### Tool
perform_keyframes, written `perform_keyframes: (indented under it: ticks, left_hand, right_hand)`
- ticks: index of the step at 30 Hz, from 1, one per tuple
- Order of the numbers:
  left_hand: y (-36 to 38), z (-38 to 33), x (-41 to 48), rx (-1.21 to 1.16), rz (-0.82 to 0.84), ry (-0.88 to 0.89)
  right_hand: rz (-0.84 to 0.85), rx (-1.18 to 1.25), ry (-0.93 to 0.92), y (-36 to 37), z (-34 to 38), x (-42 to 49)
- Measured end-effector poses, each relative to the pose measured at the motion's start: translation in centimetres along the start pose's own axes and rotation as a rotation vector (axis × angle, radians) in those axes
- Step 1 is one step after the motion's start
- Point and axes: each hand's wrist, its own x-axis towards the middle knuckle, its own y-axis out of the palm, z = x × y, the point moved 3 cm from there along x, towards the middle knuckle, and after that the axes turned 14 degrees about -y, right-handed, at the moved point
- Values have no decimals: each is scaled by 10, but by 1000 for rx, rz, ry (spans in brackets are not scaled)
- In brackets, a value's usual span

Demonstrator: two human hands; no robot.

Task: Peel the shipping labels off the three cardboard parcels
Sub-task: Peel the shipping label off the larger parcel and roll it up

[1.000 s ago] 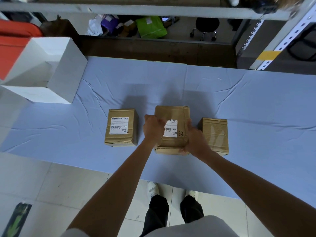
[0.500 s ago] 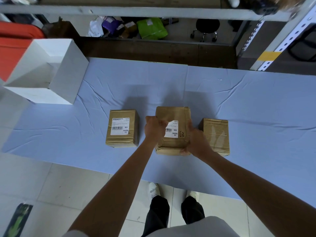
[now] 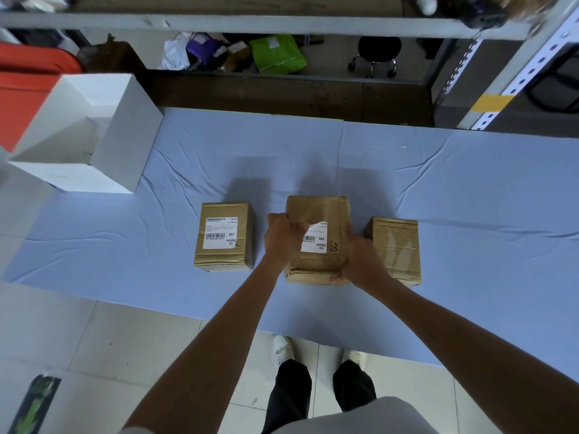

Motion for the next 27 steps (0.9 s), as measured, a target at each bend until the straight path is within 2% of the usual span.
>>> perform_keyframes:
  ticks: [9, 19, 27]
  left_hand:
    - [0, -1, 0, -11, 17, 11]
    - [-1, -2, 0, 18, 14, -11]
    - [-4, -4, -6, 14, 27, 22]
  right_hand:
    - [-10, 39, 13, 0, -1, 0]
    - [-69, 310, 54, 0, -7, -14]
    - [-87, 328, 58, 1, -6, -17]
